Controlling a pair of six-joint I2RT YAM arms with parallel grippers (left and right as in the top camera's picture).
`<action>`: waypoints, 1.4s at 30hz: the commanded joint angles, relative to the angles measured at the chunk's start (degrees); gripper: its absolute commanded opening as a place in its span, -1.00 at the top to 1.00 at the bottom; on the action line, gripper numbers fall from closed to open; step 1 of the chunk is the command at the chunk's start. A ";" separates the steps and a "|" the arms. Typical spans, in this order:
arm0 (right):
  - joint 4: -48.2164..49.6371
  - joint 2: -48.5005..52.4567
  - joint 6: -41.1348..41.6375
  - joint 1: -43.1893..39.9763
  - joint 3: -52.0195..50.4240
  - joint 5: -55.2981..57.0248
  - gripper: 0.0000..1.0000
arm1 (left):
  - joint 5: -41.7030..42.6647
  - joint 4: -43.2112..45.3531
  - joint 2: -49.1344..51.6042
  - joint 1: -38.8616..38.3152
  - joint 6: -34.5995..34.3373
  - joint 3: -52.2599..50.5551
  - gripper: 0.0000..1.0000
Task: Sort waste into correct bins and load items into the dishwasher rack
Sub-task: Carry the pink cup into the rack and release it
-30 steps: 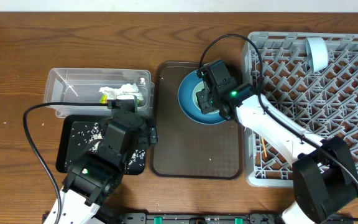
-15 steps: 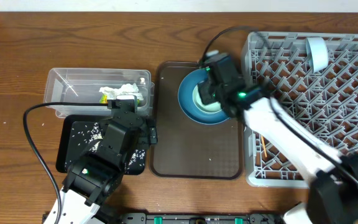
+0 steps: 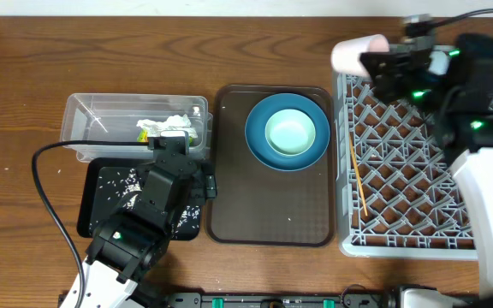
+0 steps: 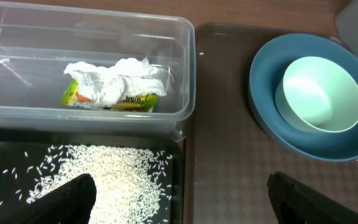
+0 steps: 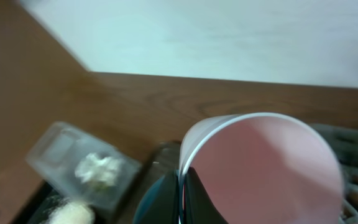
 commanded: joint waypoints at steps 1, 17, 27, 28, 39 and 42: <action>4.83 5.35 -1.73 -5.27 0.09 -30.16 0.98 | 0.70 0.04 -0.07 0.22 -0.55 1.11 -0.82; 21.14 30.97 -1.22 -10.56 0.09 -41.94 0.98 | 0.76 0.04 -0.07 0.22 -0.55 1.11 -0.82; 18.14 34.01 -1.16 -10.56 0.09 -33.24 0.98 | 0.76 0.04 -0.07 0.22 -0.52 1.11 -0.82; 17.46 34.01 -1.01 -10.56 0.09 -32.00 0.98 | 0.76 0.04 -0.07 0.22 -0.55 1.11 -0.82; 8.85 34.01 -1.03 -11.54 0.09 -23.54 0.98 | 0.76 0.04 -0.07 0.22 -0.52 1.11 -0.82; 6.64 33.99 -1.07 -12.22 0.09 -23.54 0.98 | 0.76 0.02 -0.07 0.22 -0.52 1.11 -0.82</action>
